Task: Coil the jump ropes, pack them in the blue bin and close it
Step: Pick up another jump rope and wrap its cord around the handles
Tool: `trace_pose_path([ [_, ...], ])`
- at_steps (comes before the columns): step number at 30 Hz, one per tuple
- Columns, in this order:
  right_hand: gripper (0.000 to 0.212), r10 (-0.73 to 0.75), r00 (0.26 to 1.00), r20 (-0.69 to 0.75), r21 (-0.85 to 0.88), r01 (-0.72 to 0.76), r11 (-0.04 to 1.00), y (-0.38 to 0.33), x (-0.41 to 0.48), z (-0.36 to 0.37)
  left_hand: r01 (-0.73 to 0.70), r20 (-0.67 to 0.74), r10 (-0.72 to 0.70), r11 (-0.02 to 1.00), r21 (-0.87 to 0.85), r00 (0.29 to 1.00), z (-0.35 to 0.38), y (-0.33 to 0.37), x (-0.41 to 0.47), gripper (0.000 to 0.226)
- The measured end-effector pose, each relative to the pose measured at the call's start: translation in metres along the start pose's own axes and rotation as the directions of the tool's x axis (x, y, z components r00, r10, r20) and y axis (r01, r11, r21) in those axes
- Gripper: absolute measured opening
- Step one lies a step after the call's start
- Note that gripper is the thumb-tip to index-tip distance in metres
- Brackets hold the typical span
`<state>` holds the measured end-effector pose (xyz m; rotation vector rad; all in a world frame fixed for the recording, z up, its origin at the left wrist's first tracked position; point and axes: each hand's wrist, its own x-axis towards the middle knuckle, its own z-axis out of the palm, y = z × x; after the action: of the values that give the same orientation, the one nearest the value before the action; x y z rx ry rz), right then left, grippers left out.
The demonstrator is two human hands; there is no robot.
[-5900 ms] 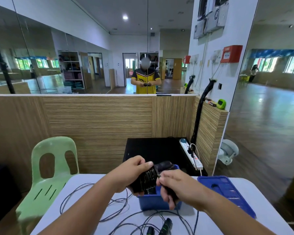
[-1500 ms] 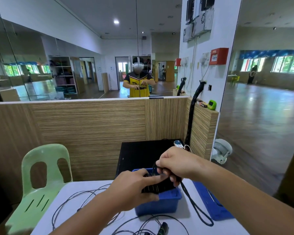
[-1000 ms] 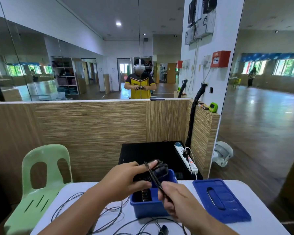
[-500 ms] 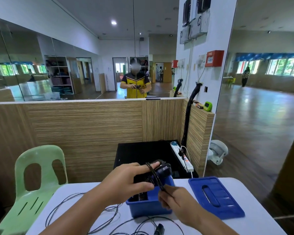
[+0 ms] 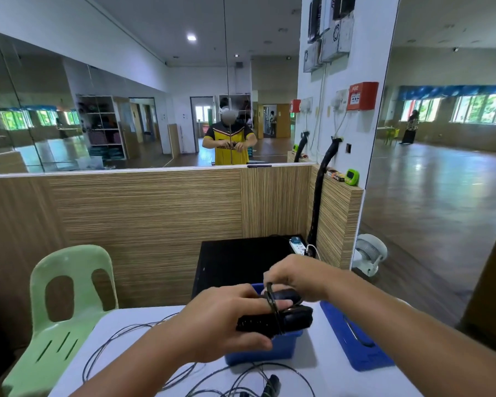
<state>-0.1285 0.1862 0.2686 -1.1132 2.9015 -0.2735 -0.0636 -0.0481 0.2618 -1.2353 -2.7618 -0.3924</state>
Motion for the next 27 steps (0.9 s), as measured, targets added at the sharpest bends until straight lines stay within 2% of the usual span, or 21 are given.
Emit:
trace_pose_path([
  [3, 0.020, -0.024, 0.997, 0.079, -0.189, 0.039, 0.981, -0.008, 0.008, -0.024, 0.044, 0.055, -0.044, 0.999, 0.004, 0.997, 0.007, -0.002, 0.002, 0.063],
  [6, 0.026, 0.021, 0.983, 0.181, -0.266, 0.028, 0.964, -0.022, 0.014, -0.039, 0.112, 0.111, -0.110, 0.994, -0.014, 0.988, 0.016, -0.005, 0.003, 0.060],
  [8, 0.027, 0.054, 0.976, 0.212, -0.294, 0.011, 0.956, -0.031, 0.015, -0.045, 0.161, 0.114, -0.152, 0.984, -0.077, 0.982, 0.022, -0.006, 0.003, 0.051],
  [11, 0.029, 0.083, 0.978, 0.190, -0.231, -0.038, 0.972, -0.040, 0.011, -0.048, 0.190, 0.073, -0.181, 0.970, -0.154, 0.981, 0.027, -0.008, 0.003, 0.043],
  [15, 0.033, 0.110, 0.994, 0.014, -0.087, -0.109, 0.990, -0.041, -0.001, -0.036, 0.173, 0.013, -0.174, 0.967, -0.189, 0.985, 0.031, -0.007, 0.002, 0.042],
  [18, 0.031, 0.154, 0.974, -0.165, 0.018, -0.153, 0.988, -0.040, -0.010, -0.017, 0.181, -0.037, -0.200, 0.940, -0.288, 0.979, 0.035, -0.009, 0.003, 0.036],
  [23, 0.022, 0.187, 0.866, -0.464, 0.248, -0.075, 0.966, -0.039, -0.019, 0.011, 0.173, -0.202, -0.282, 0.885, -0.431, 0.938, 0.041, -0.012, 0.004, 0.037],
  [27, 0.009, 0.184, 0.782, -0.595, 0.307, 0.010, 0.952, -0.041, -0.023, 0.029, 0.147, -0.248, -0.302, 0.855, -0.497, 0.921, 0.048, -0.012, 0.003, 0.036],
])
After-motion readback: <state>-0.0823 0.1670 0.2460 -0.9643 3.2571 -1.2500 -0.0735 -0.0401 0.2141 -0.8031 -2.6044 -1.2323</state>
